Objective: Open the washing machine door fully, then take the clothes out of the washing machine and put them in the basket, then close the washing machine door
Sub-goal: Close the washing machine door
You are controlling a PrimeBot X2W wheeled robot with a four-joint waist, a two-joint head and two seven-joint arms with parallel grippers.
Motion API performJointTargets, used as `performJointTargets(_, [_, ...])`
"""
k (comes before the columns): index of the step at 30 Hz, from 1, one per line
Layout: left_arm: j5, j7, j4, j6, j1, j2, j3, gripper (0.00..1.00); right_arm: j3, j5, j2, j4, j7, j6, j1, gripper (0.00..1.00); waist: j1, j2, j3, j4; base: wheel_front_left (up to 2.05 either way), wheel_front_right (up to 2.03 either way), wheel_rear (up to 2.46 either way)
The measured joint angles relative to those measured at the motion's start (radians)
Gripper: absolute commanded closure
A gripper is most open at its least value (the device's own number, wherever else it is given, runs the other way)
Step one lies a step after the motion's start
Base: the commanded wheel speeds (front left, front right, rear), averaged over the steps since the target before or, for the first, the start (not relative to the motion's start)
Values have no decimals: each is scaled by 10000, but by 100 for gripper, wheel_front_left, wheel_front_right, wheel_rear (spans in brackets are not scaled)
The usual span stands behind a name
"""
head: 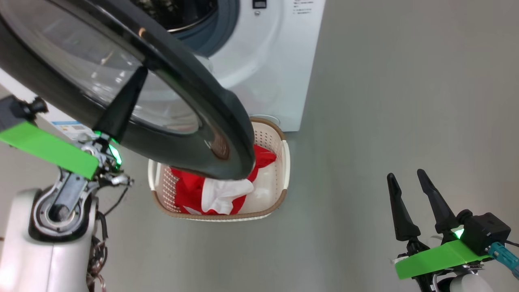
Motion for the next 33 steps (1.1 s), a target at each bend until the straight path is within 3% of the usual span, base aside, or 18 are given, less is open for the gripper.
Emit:
performJointTargets(18, [128,-3106,1384,0,-2053,922,-1392,100,-31,261,-2,-132,0,0,-477,0,0,0,763,-878,0,0,0])
performJointTargets(33, [-401,-4050,1649,0,-2277,1473,-2307,100,-98,307,-4,-140,0,0,-595,0,-1,0,665,-1001,0,0,0])
